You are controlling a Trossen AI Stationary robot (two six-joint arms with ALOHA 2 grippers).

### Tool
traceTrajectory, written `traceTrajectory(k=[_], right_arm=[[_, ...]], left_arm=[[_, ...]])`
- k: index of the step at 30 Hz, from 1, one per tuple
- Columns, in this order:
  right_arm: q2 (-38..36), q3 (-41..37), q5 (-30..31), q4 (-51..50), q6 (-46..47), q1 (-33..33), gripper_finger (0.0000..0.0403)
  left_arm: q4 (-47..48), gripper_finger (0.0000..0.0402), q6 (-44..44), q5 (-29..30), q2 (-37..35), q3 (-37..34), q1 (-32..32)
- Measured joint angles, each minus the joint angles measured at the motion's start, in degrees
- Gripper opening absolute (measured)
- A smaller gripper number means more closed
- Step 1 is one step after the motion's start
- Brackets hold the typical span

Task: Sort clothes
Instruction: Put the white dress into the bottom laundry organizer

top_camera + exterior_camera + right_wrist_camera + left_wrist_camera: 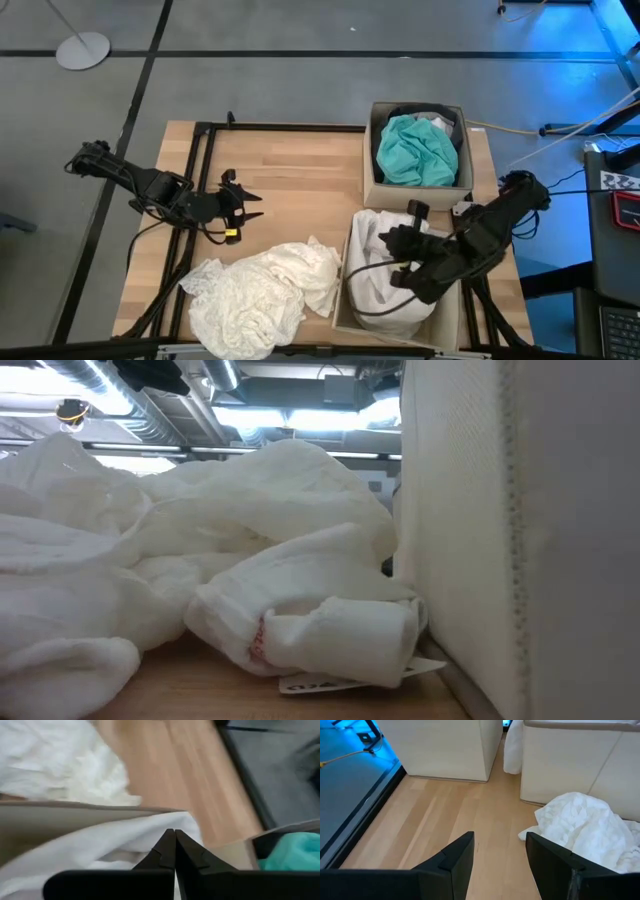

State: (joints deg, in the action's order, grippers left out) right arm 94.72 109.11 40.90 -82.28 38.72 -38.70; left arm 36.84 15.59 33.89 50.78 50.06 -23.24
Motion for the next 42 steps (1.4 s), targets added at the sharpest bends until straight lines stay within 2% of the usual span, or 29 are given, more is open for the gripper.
traceTrajectory(k=[5,10,20,26,30,35,39,42], right_arm=[[0.04,1.26,-7.56,-1.36,5.11,0.04,0.0011],[0.09,-2.72,-12.19,-2.93,10.63,1.12,0.0041],[0.03,-10.58,-18.76,-4.51,27.22,7.33,0.0208],[0.05,-15.26,-20.31,-4.46,30.33,9.27,0.0263],[0.04,-16.85,-18.84,-3.58,30.68,10.34,0.027],[0.04,-19.37,-16.52,0.2,29.47,11.54,0.0259],[0.04,-21.97,-16.13,2.32,28.57,11.89,0.023],[0.04,-23.27,-14.81,2.6,28.54,11.71,0.0186]], left_arm=[[0.01,0.017,0.0,0.0,0.0,0.0,0.0],[0.0,0.017,-1.03,0.0,0.0,0.0,-0.02],[0.03,0.017,-0.92,0.0,0.0,0.0,0.0],[0.23,0.017,-0.9,0.0,0.0,0.0,-0.02],[0.24,0.017,-0.98,0.0,0.0,0.0,0.0],[0.22,0.017,-0.98,0.0,0.0,0.0,-0.02],[0.2,0.017,-0.98,0.0,0.0,0.0,0.0],[0.22,0.017,-0.98,0.0,0.0,0.0,0.0]])
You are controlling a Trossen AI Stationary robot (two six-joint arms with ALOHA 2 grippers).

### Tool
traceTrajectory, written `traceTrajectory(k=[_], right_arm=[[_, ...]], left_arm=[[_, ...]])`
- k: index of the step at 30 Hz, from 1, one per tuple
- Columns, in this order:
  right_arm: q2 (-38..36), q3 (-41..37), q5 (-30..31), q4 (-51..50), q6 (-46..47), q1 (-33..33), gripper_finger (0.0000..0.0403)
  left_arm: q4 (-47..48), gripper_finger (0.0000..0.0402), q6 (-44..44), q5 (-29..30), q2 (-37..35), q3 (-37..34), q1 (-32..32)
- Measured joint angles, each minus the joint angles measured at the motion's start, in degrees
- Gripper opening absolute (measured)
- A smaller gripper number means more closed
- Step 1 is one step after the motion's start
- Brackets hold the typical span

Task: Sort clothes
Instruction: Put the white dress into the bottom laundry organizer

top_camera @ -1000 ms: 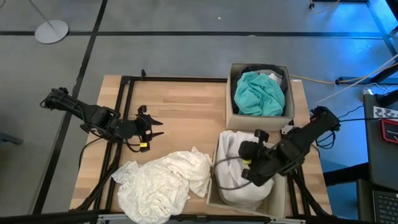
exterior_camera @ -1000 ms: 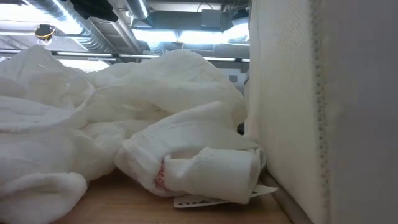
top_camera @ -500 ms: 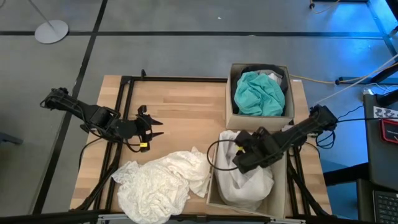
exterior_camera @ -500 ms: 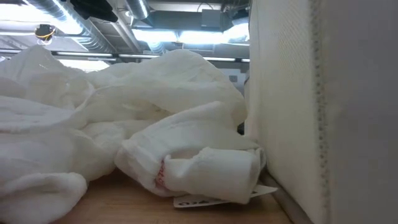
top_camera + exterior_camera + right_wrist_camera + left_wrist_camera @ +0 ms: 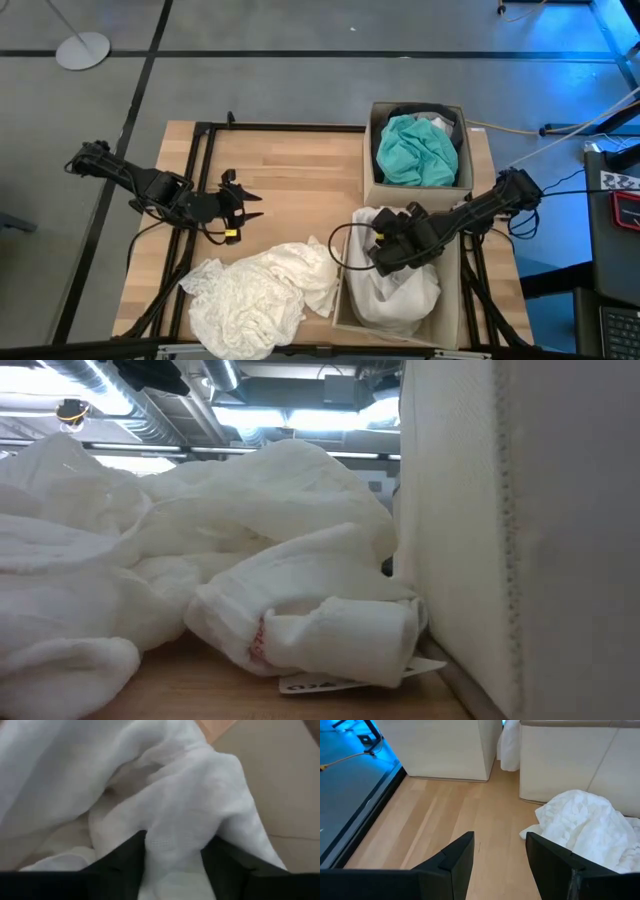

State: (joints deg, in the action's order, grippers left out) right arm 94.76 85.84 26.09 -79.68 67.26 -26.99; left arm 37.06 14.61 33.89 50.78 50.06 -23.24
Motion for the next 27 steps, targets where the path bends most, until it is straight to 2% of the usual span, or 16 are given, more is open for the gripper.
traceTrajectory(k=[7,8,14,17,21,27], right_arm=[[0.0,-0.57,1.1,0.35,-2.69,-0.04,0.0024],[0.0,-0.38,0.59,0.18,-3.59,-0.02,0.0013],[0.0,5.73,1.44,-2.73,-6.19,-0.93,0.0019],[0.02,11.11,4.21,-5.96,-7.5,-2.11,0.0006],[0.02,19.2,7.53,-9.32,-7.93,-4.16,0.0011],[-0.02,28.98,7.86,-8.15,-13.66,-9.55,0.0004]], left_arm=[[-0.02,0.017,-0.02,0.0,0.0,0.0,0.0],[-0.02,0.017,-0.02,0.0,0.0,0.0,0.0],[-0.02,0.017,0.0,0.0,0.0,0.0,0.0],[-0.02,0.017,0.0,0.0,0.0,0.0,-0.01],[-0.02,0.017,-0.21,0.0,0.0,0.0,0.0],[-0.02,0.017,-0.68,-0.02,0.0,0.0,0.0]])
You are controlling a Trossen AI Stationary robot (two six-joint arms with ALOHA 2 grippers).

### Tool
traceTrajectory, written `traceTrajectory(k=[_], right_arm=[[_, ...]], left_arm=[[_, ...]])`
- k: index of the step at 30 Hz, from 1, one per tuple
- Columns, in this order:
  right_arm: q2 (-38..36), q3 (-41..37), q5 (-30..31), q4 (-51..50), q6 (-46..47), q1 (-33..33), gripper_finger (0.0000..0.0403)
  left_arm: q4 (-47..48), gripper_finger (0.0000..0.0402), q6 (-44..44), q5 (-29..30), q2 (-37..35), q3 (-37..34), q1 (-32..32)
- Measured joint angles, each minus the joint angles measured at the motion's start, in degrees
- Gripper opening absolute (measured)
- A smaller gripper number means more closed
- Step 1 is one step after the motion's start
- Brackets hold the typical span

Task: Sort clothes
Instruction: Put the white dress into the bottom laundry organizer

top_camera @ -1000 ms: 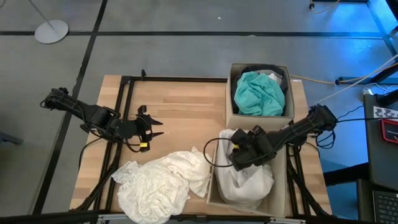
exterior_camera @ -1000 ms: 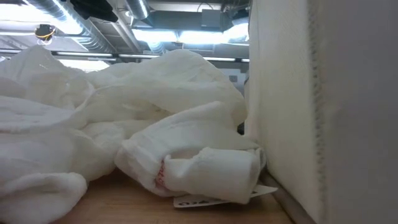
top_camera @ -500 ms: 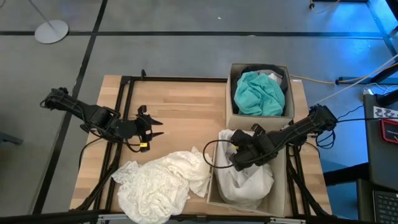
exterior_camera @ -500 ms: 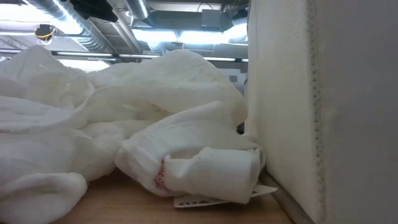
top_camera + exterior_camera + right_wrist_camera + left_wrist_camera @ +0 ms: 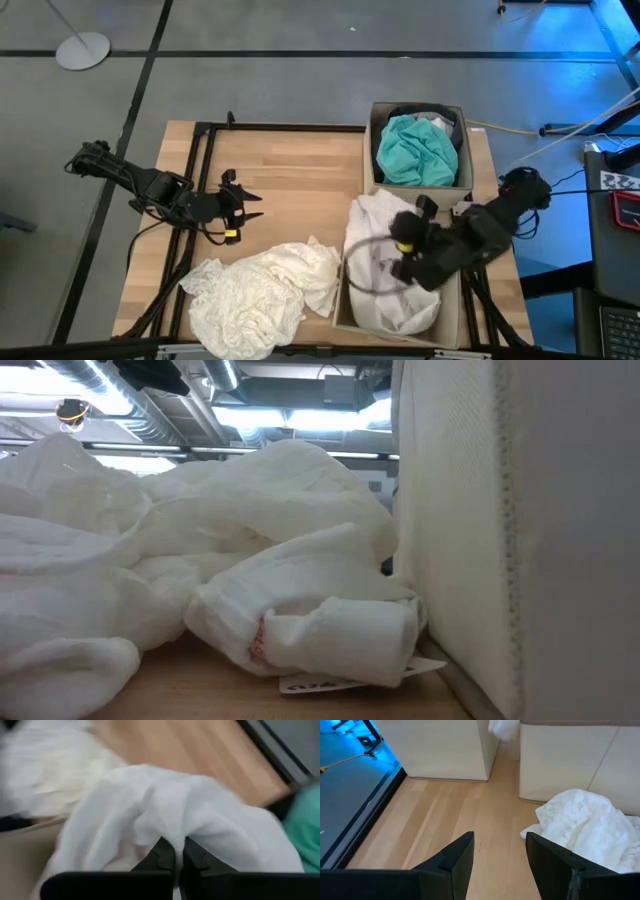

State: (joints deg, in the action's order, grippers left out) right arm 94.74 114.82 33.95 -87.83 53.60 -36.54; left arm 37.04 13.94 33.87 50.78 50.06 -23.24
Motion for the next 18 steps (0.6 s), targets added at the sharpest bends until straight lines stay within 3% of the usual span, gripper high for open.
traceTrajectory(k=[3,6,18], right_arm=[[0.0,2.09,-1.62,1.75,-2.83,-4.32,0.0006],[0.0,2.49,-1.8,1.56,0.38,-8.56,0.0006],[0.02,0.38,17.07,1.2,12.85,-27.46,0.0002]], left_arm=[[0.02,0.017,0.0,0.02,0.0,0.0,0.0],[0.02,0.017,0.02,0.02,0.0,0.0,0.0],[-0.27,0.017,0.61,0.02,0.0,0.0,0.0]])
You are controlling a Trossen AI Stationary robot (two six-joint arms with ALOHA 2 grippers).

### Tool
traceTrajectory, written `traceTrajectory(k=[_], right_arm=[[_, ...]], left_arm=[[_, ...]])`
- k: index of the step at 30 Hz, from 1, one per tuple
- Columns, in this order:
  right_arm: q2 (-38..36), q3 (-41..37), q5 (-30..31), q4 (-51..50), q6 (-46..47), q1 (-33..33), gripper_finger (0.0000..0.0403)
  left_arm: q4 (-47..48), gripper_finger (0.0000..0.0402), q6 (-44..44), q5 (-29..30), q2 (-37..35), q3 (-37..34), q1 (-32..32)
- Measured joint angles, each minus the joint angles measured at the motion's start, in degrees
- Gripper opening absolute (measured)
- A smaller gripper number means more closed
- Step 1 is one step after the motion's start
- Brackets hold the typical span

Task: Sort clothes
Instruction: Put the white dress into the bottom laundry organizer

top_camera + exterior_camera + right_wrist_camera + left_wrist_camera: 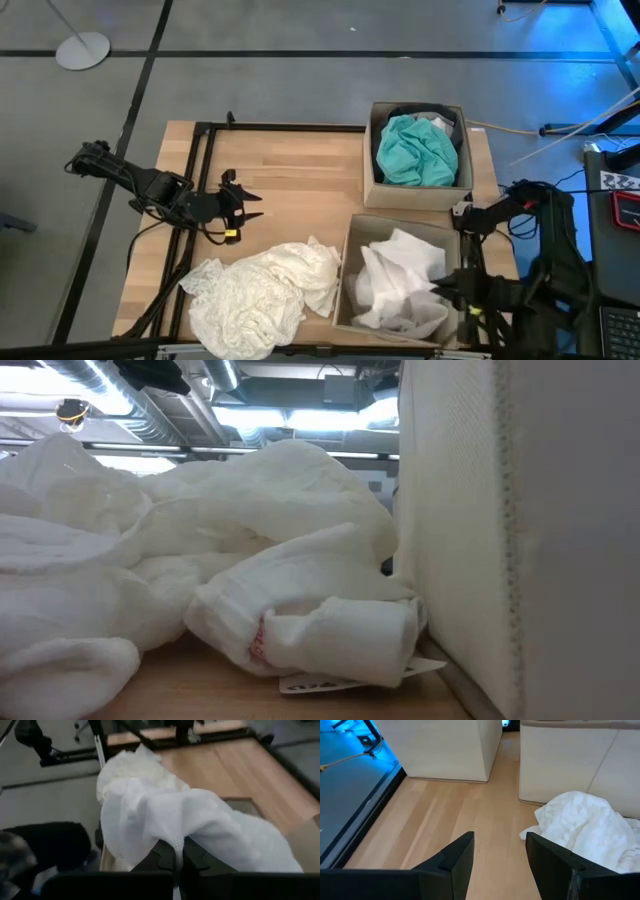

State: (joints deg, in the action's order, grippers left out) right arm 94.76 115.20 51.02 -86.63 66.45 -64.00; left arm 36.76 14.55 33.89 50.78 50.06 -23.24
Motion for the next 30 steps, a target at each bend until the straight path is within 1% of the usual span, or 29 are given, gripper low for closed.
traceTrajectory(k=[2,5,7,12,16,18,21,23,25,27,30], right_arm=[[0.0,-2.44,1.98,-0.13,1.48,-0.91,0.0003],[0.0,-7.48,1.64,-1.0,4.57,0.34,0.0004],[-0.02,-12.32,-0.29,-0.79,6.65,2.66,0.0004],[0.02,-25.63,-10.18,0.01,11.62,9.43,0.0004],[0.02,-35.66,-20.71,2.95,11.75,15.25,0.0005],[0.02,-39.48,-26.26,5.15,11.25,18.53,0.0005],[0.02,-43.79,-32.17,8.06,10.06,22.78,0.0007],[0.02,-45.15,-36.18,9.73,8.06,25.01,0.0018],[0.02,-45.38,-39.46,9.85,5.99,26.57,0.004],[0.02,-45.11,-41.0,9.8,3.99,27.84,0.0068],[0.02,-43.14,-41.71,8.72,1.83,28.87,0.0114]], left_arm=[[-0.48,0.017,0.0,0.0,0.0,0.0,0.06],[-1.43,0.017,0.02,0.01,0.0,0.0,0.07],[-2.16,0.017,0.02,0.0,0.0,0.0,0.07],[-2.11,0.017,0.33,0.0,0.0,0.0,0.07],[-2.0,0.017,0.53,0.01,0.0,0.0,0.07],[-1.96,0.017,0.7,0.0,0.0,0.0,0.07],[-1.89,0.017,0.7,0.0,0.0,0.0,0.07],[-1.86,0.017,0.7,0.0,0.0,0.0,0.07],[-1.7,0.017,0.67,-0.03,0.0,0.0,0.07],[-1.67,0.017,0.52,-0.11,0.0,0.0,0.07],[-1.67,0.017,0.24,-0.19,0.0,0.0,0.07]])
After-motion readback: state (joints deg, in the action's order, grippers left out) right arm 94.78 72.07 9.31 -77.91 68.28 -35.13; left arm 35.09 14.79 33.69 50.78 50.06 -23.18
